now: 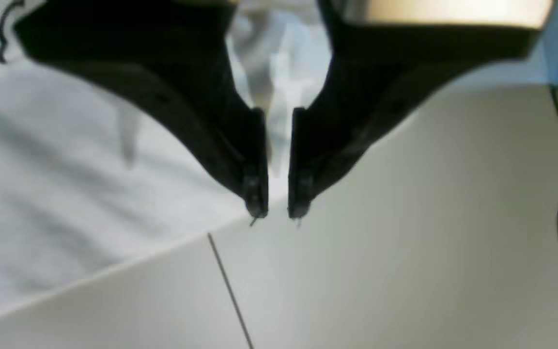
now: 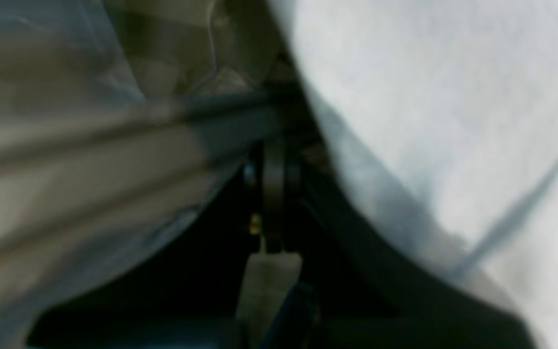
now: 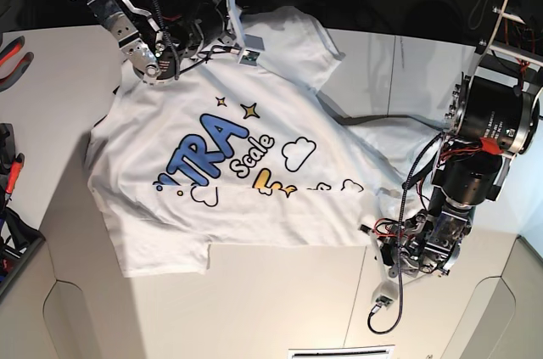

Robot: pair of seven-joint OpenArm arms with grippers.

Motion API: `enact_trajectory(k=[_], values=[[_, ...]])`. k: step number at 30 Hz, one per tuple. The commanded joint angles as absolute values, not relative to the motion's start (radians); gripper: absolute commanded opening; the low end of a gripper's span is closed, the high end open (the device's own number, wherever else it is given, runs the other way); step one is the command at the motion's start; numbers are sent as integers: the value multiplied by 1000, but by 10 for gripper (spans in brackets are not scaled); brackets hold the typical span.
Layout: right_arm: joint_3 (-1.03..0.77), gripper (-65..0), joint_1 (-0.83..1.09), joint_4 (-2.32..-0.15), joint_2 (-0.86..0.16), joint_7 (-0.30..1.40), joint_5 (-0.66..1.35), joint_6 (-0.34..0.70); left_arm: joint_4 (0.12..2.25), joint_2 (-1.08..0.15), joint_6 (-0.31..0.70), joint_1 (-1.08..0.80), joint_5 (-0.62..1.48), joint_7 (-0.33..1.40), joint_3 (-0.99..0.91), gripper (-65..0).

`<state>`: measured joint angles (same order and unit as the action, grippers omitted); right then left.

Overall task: Layout the t-shirt on the table in an organized manner, then fold the t-shirt properly
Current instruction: 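Grasp the shirt near the collar with the right gripper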

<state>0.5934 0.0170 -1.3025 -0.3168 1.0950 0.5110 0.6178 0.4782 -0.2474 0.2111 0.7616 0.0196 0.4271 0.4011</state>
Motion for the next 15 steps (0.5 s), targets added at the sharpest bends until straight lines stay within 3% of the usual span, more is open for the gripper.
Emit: enact_trajectory(k=[1, 3, 11, 15], values=[[587, -650, 25, -1280, -353, 1153, 499, 589, 491, -255, 207, 799, 27, 418, 401, -560], [587, -650, 25, -1287, -366, 1152, 519, 589, 491, -255, 226, 801, 36, 431, 401, -560], [584, -650, -1, -1354, -364, 1147, 524, 587, 491, -264, 517, 872, 233, 720, 401, -560], [584, -650, -22, -1404, -362, 1121, 545, 580, 491, -263, 590, 878, 340, 817, 401, -562]])
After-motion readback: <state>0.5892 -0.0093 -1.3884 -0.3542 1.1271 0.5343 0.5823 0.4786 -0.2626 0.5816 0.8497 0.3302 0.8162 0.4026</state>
